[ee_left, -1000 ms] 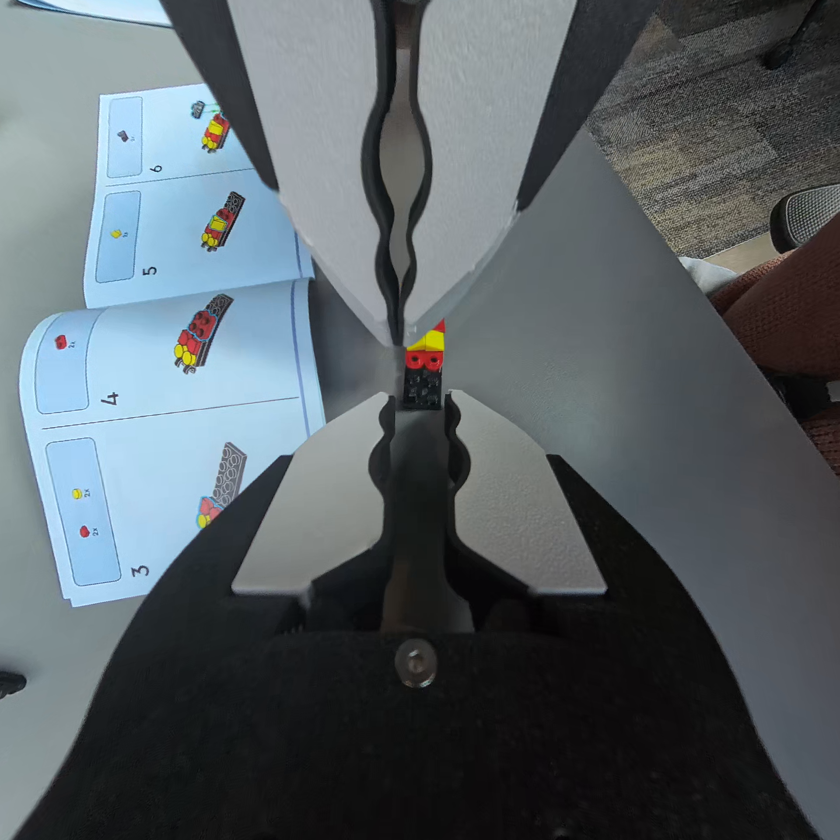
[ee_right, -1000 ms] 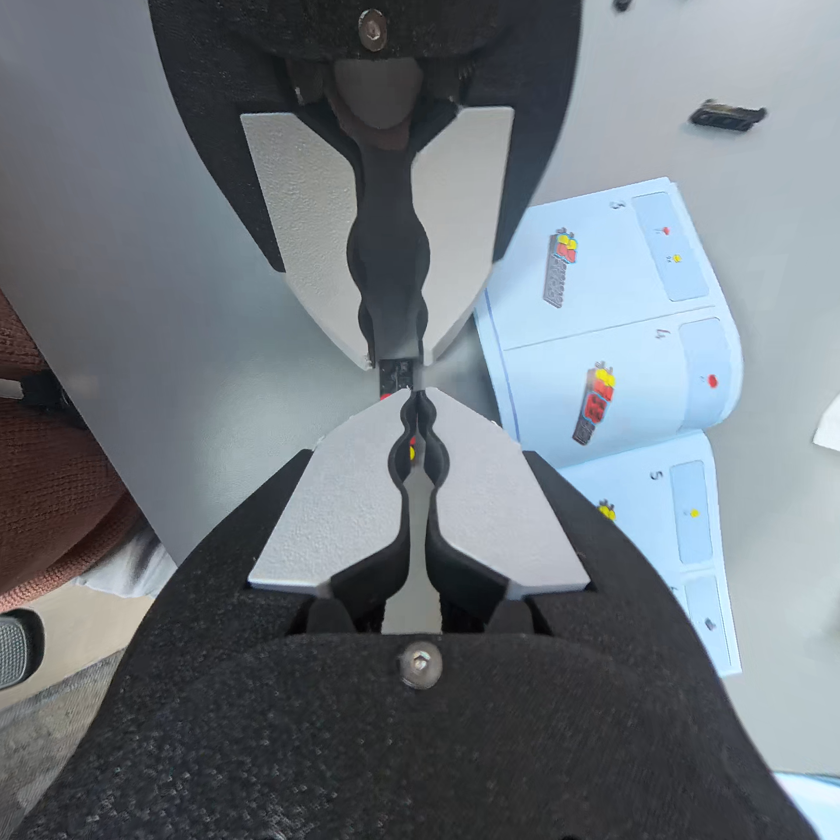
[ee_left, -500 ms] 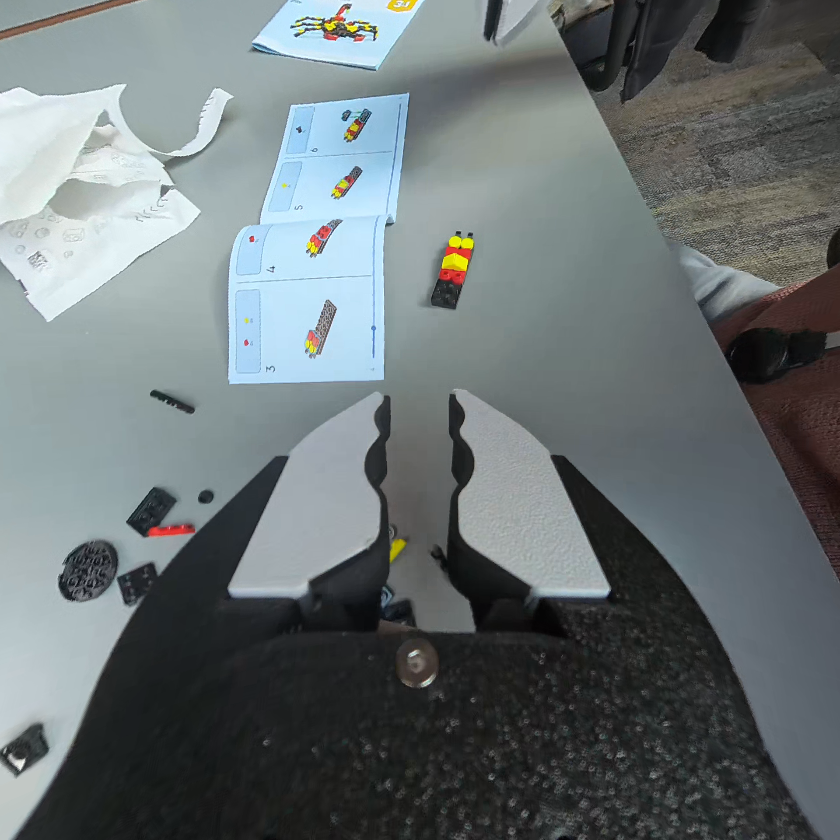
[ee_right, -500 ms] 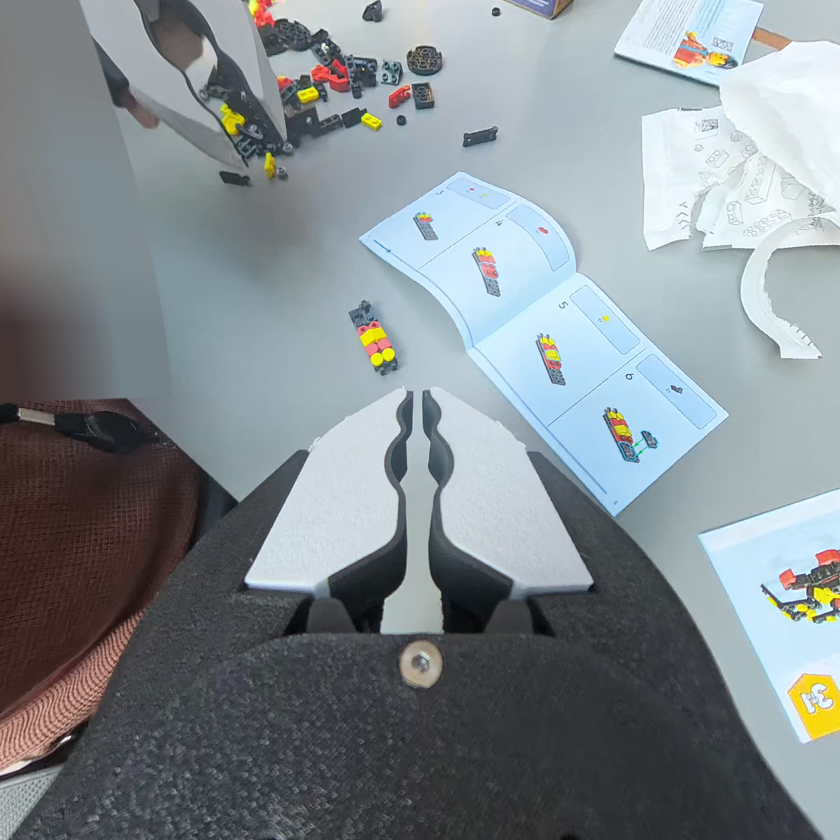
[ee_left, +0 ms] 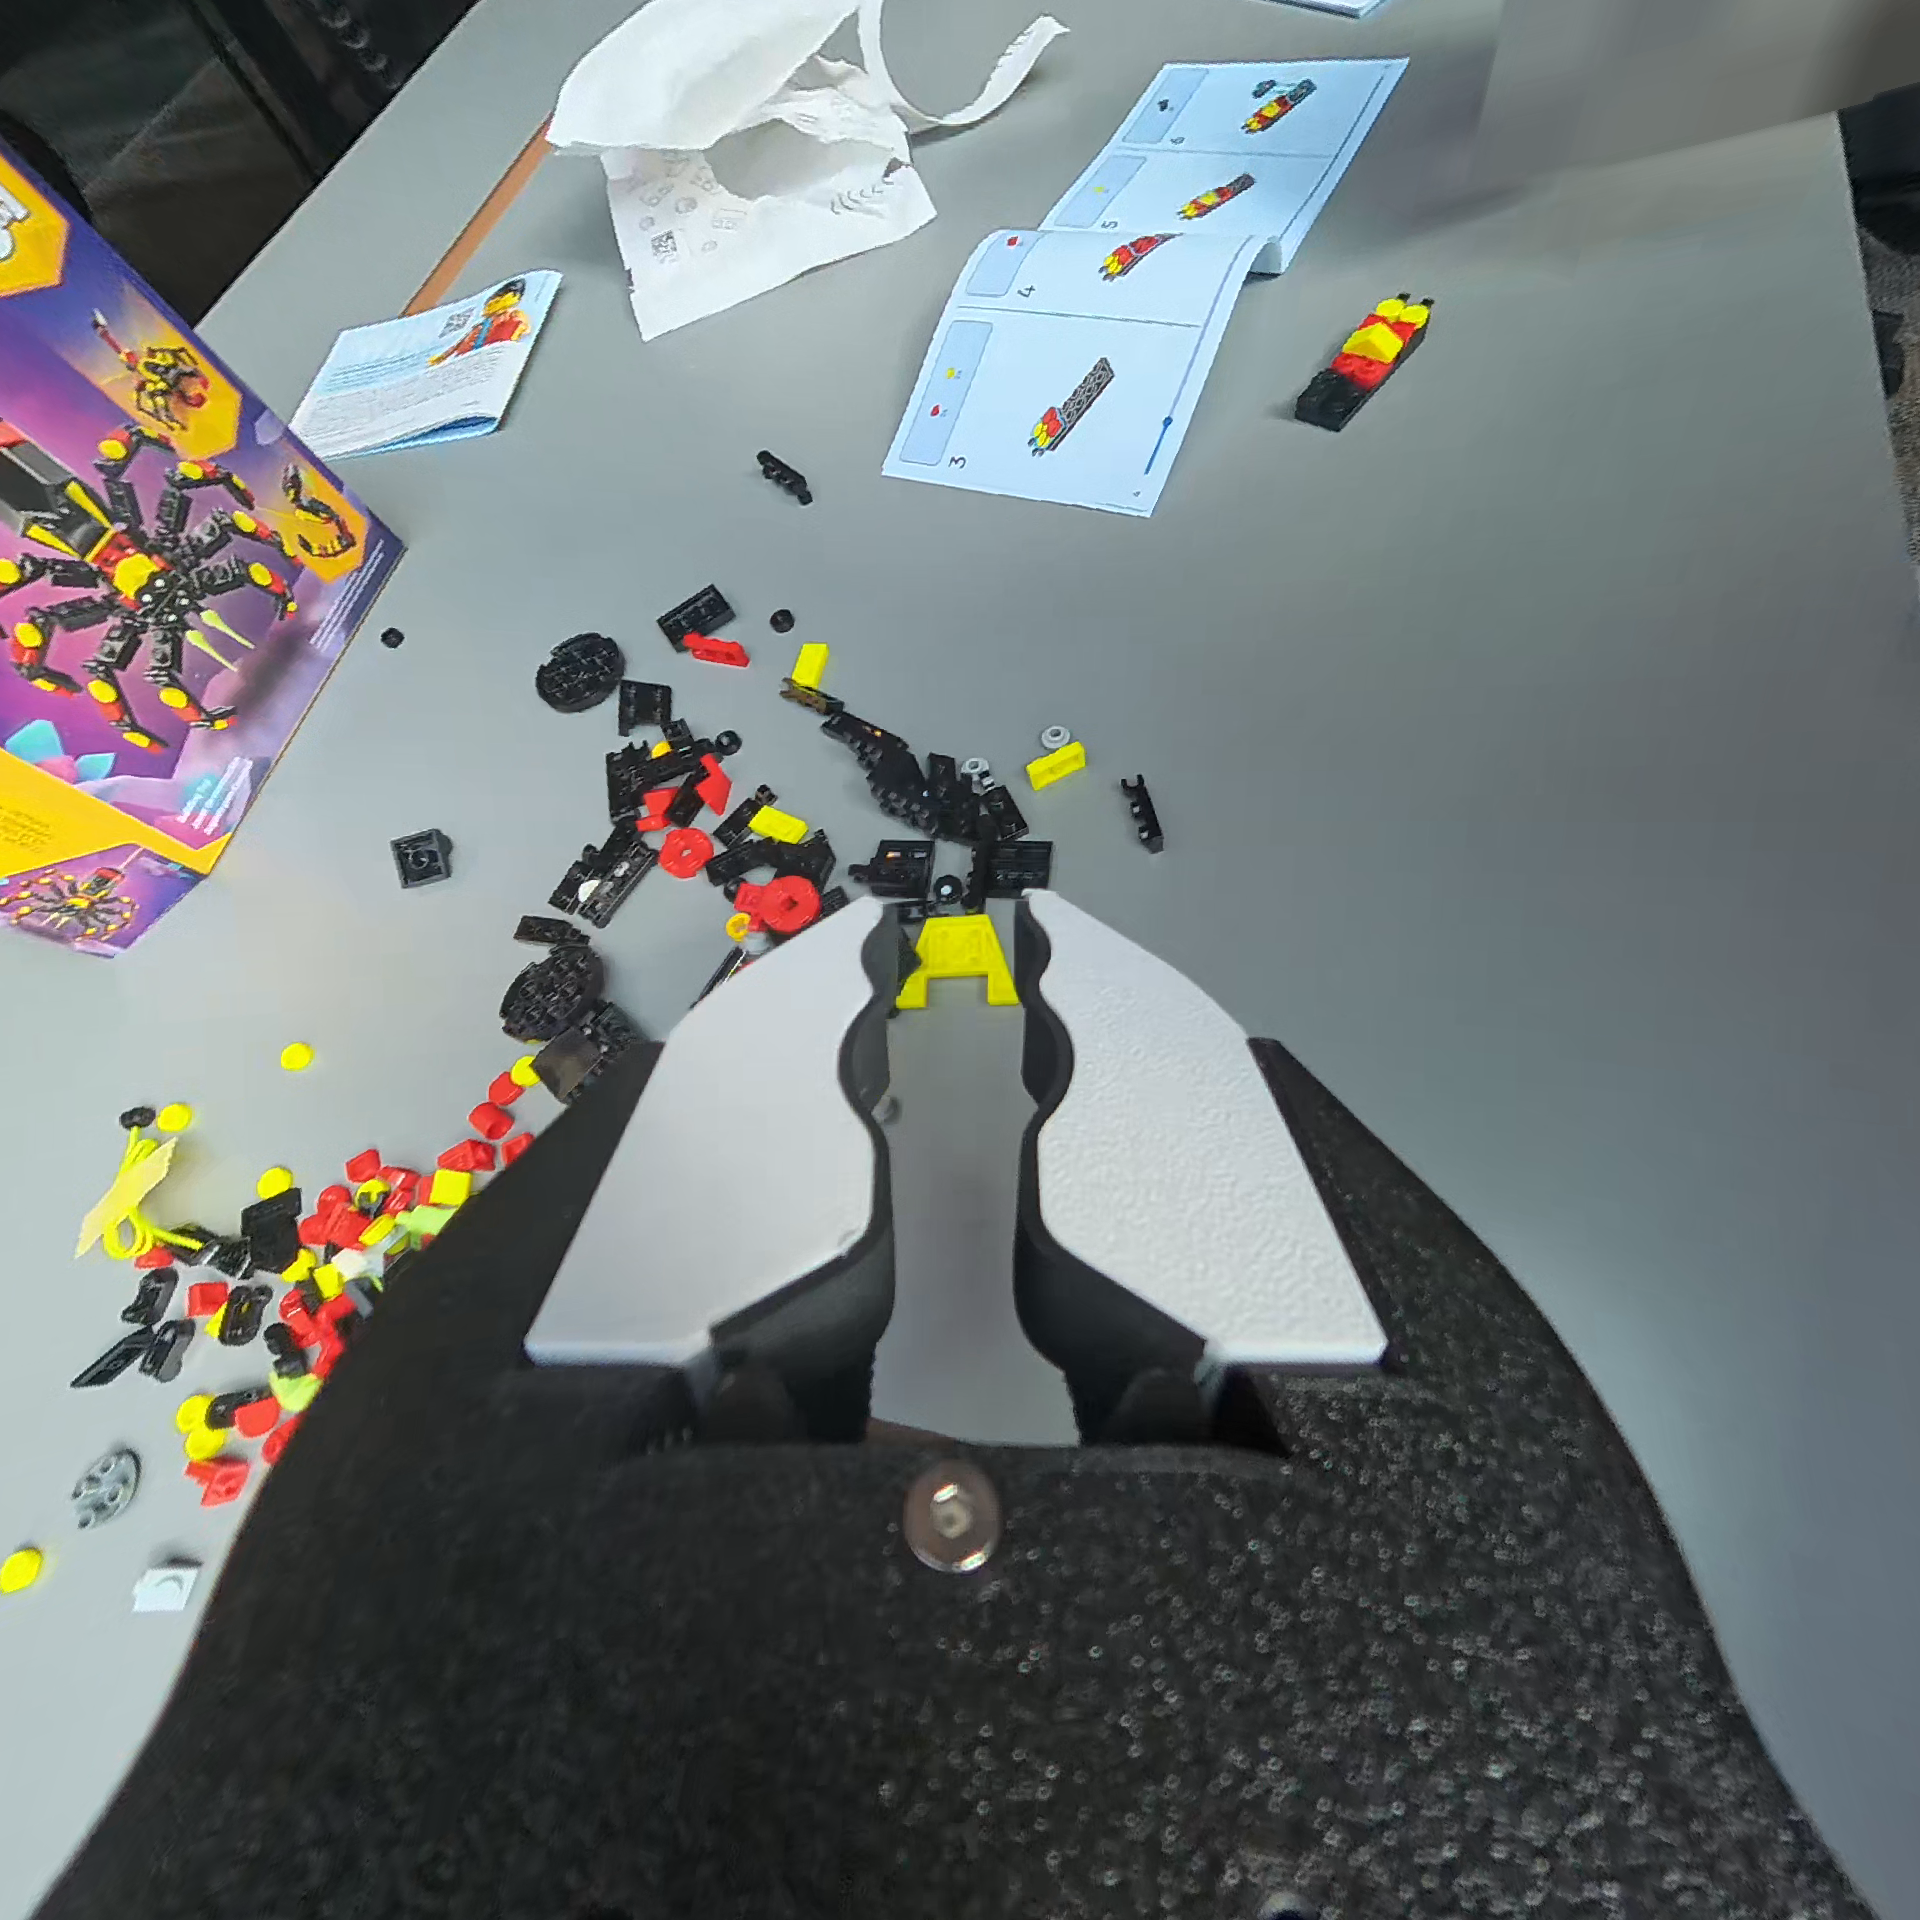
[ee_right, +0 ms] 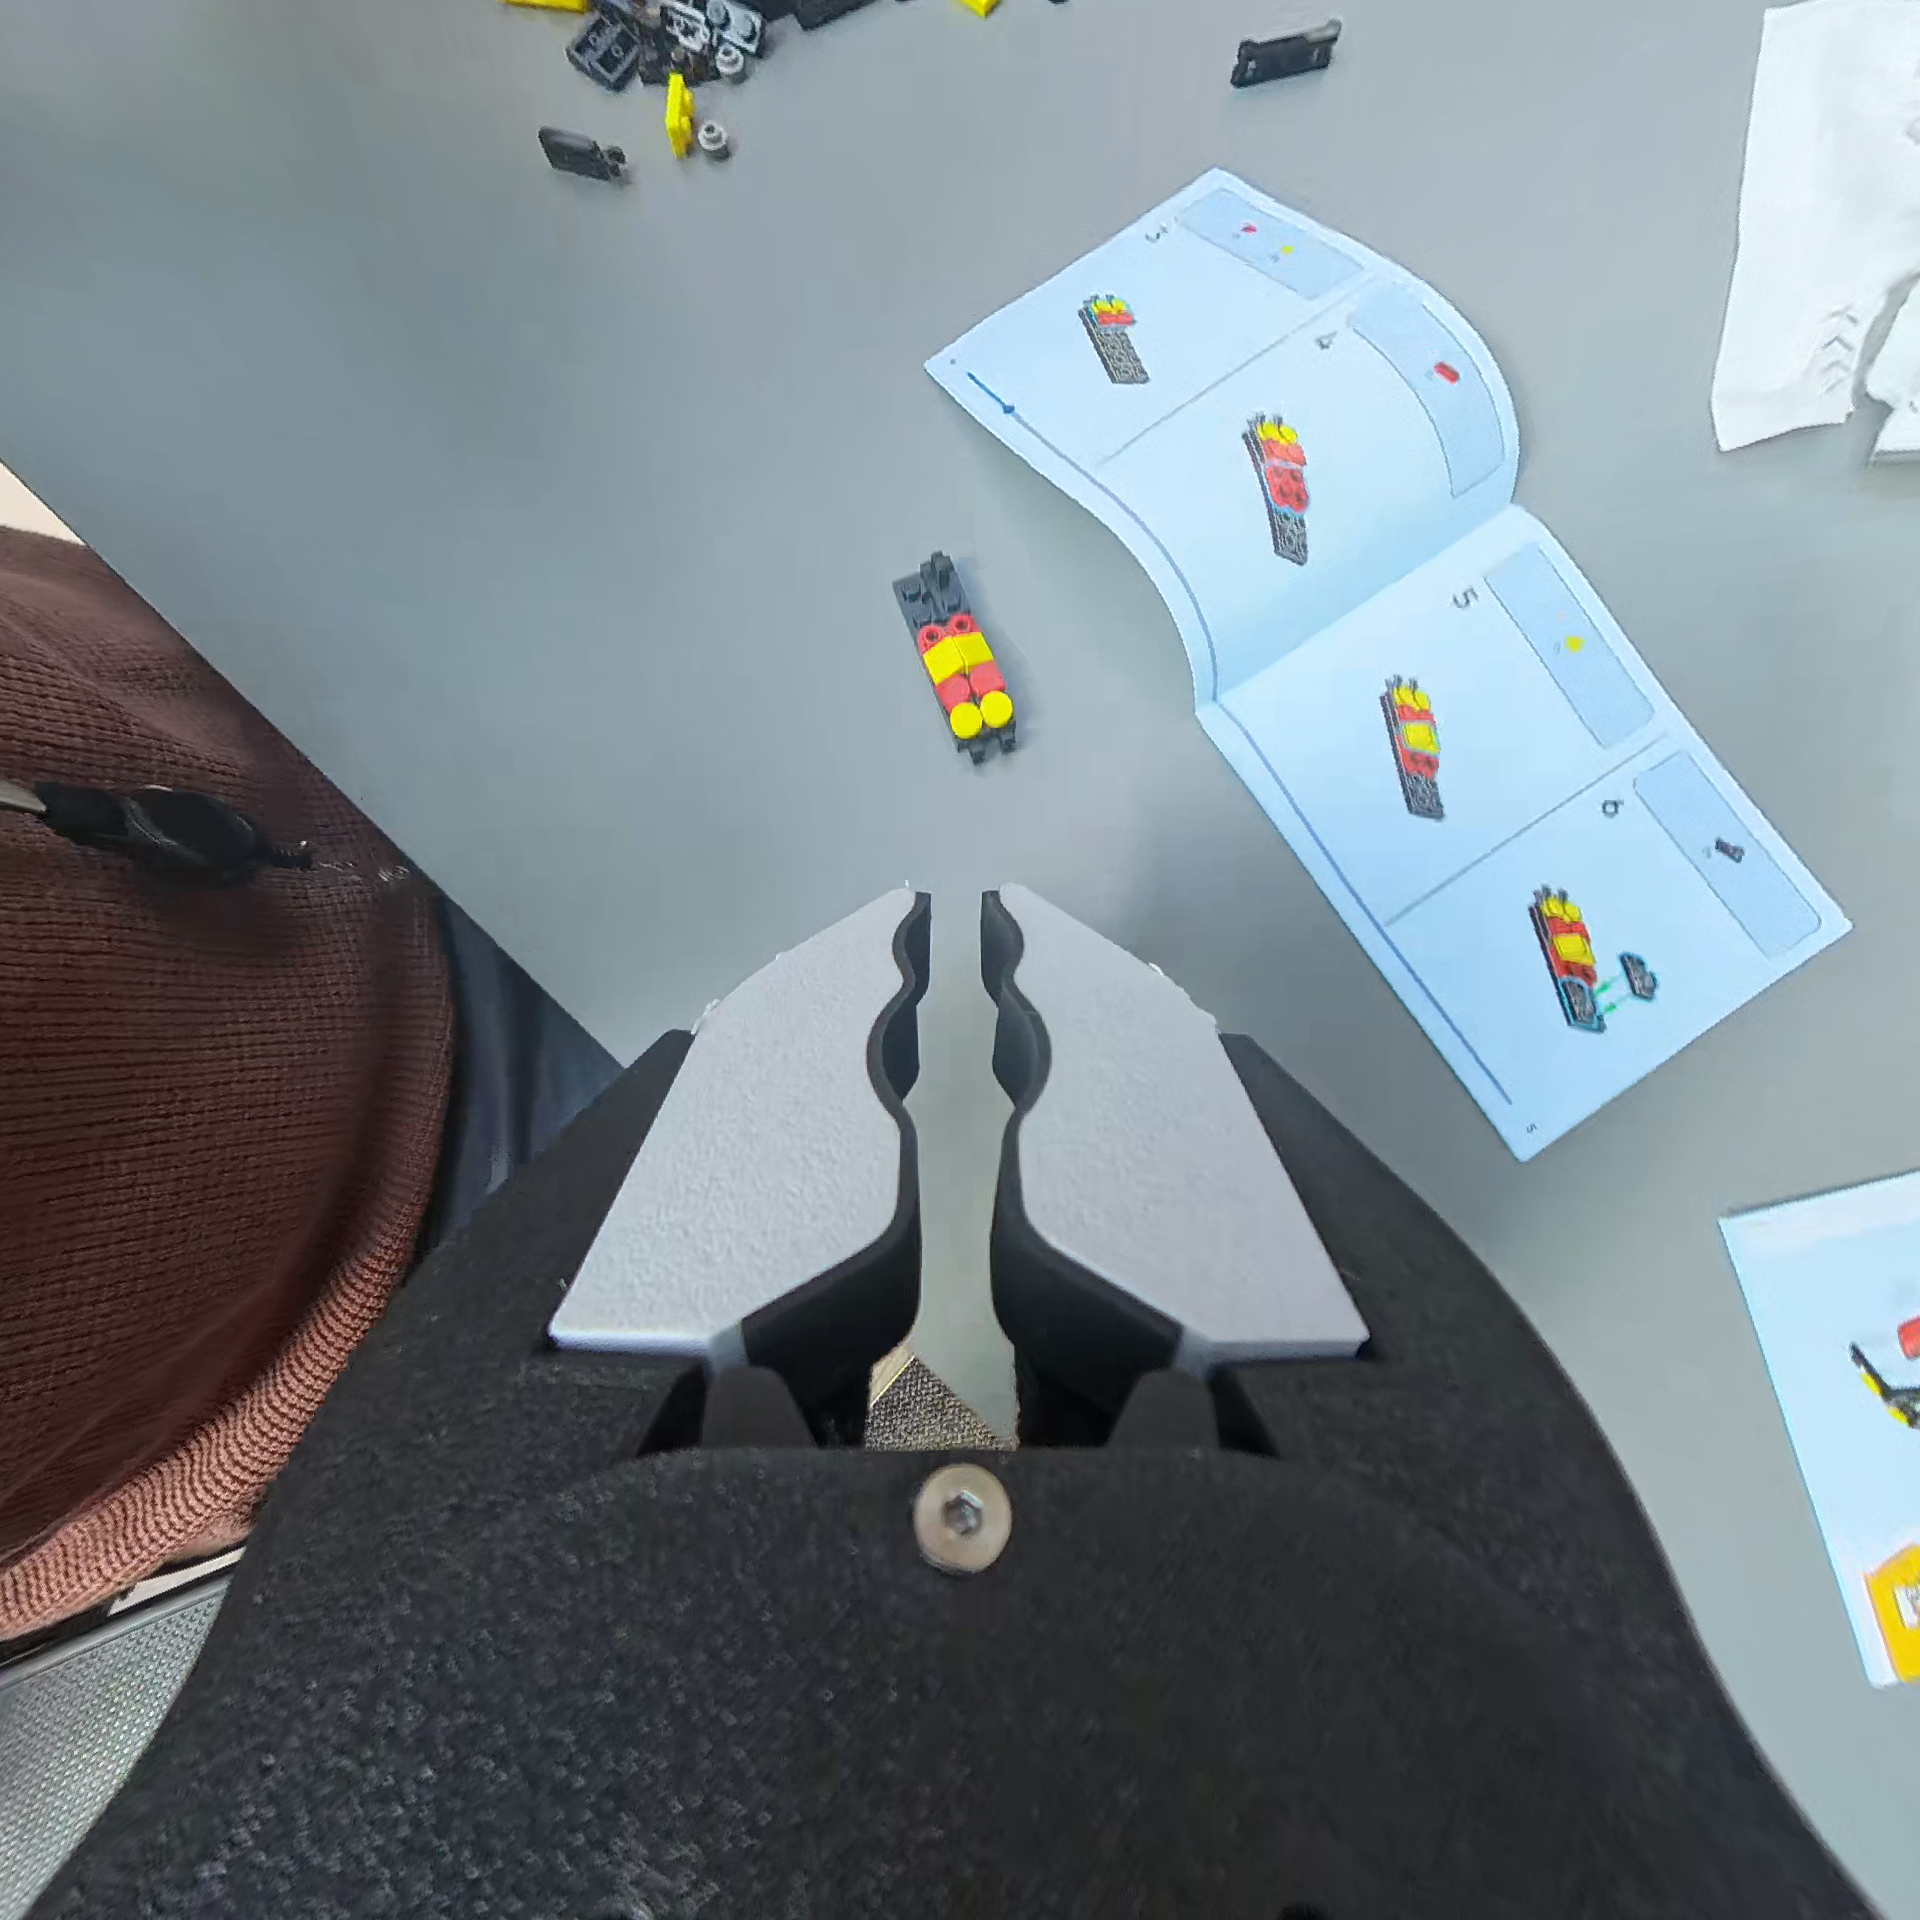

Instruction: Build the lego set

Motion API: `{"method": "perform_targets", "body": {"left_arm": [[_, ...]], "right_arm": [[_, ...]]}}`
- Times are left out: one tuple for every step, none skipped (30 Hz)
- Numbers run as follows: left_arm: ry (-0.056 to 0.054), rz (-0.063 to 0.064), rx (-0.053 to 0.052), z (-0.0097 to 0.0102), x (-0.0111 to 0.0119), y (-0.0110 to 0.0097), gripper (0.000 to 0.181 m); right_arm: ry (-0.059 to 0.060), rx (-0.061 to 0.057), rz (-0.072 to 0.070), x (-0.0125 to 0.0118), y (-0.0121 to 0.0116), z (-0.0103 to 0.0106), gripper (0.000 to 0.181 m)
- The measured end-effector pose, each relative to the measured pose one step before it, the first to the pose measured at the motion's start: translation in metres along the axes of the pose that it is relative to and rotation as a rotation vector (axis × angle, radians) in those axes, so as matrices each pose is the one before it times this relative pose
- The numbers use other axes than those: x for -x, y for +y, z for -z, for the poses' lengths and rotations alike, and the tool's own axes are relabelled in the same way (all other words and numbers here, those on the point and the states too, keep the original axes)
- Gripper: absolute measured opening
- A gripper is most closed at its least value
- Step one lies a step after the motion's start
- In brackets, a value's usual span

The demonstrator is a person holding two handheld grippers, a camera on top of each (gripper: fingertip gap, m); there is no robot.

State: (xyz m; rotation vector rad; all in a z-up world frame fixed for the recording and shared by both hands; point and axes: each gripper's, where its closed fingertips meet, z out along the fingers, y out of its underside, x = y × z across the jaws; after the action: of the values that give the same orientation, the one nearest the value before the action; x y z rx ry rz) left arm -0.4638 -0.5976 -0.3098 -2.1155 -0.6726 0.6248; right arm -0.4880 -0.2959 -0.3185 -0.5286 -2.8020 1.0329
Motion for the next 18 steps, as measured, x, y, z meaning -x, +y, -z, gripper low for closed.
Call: {"method": "perform_targets", "body": {"left_arm": [[-0.0191,0.0008,0.0063,0.00418,0.00530,0.00403,0.021],[-0.0182,0.0004,0.0120,0.00407,0.00580,0.00498,0.022],[-0.0220,-0.0012,0.0155,0.00442,0.00682,0.00594,0.022],[-0.0238,-0.0011,0.0141,0.00452,0.00762,0.00634,0.022],[-0.0205,0.0018,0.0131,0.00458,0.00764,0.00655,0.022],[-0.0158,0.0039,0.0133,0.00442,0.00761,0.00670,0.022],[-0.0185,0.0057,0.0119,0.00459,0.00820,0.00620,0.022],[-0.0243,0.0061,0.0097,0.00457,0.00945,0.00551,0.022],[-0.0283,0.0054,0.0089,0.00440,0.01071,0.00567,0.022],[-0.0311,0.0090,0.0100,0.00387,0.01227,0.00604,0.022],[-0.0318,0.0184,0.0101,0.00300,0.01356,0.00629,0.021],[-0.0305,0.0232,0.0103,0.00215,0.01403,0.00612,0.020],[-0.0298,0.0135,0.0069,0.00118,0.01408,0.00514,0.020],[-0.0260,0.0007,0.0010,0.00022,0.01338,0.00385,0.018],[-0.0278,-0.0063,0.0027,-0.00117,0.01338,0.00345,0.017],[-0.0266,-0.0093,0.0072,-0.00280,0.01304,0.00334,0.016],[-0.0186,-0.0139,0.0048,-0.00428,0.01161,0.00228,0.015],[-0.0036,-0.0210,-0.0001,-0.00570,0.00950,0.00119,0.012]], "right_arm": [[-0.0123,-0.0123,0.0185,0.00239,-0.01157,-0.00596,0.009],[-0.0157,-0.0140,0.0280,0.00356,-0.01298,-0.00731,0.009],[-0.0194,-0.0097,0.0321,0.00408,-0.01307,-0.00849,0.009],[-0.0085,-0.0088,0.0325,0.00204,-0.01315,-0.00927,0.010],[0.0025,-0.0088,0.0319,-0.00023,-0.01262,-0.00941,0.010],[-0.0042,-0.0037,0.0281,0.00024,-0.01096,-0.00923,0.010],[-0.0098,-0.0080,0.0183,0.00024,-0.01038,-0.00872,0.010],[-0.0061,-0.0196,0.0088,-0.00063,-0.01065,-0.00783,0.010],[-0.0062,-0.0201,0.0019,-0.00073,-0.00919,-0.00695,0.010],[-0.0096,-0.0190,-0.0021,-0.00011,-0.00752,-0.00611,0.010],[-0.0110,-0.0229,-0.0042,0.00047,-0.00682,-0.00551,0.010],[-0.0088,-0.0210,-0.0047,0.00047,-0.00556,-0.00500,0.011],[-0.0046,-0.0161,-0.0031,-0.00006,-0.00427,-0.00465,0.011],[-0.0032,-0.0077,-0.0031,-0.00014,-0.00256,-0.00452,0.011],[-0.0017,-0.0007,-0.0019,-0.00034,-0.00132,-0.00414,0.011],[-0.0007,0.0019,0.0002,-0.00039,-0.00078,-0.00354,0.011],[-0.0019,0.0047,0.0027,-0.00007,-0.00036,-0.00293,0.011],[-0.0026,0.0079,0.0065,0.00008,0.00000,-0.00209,0.011]]}}
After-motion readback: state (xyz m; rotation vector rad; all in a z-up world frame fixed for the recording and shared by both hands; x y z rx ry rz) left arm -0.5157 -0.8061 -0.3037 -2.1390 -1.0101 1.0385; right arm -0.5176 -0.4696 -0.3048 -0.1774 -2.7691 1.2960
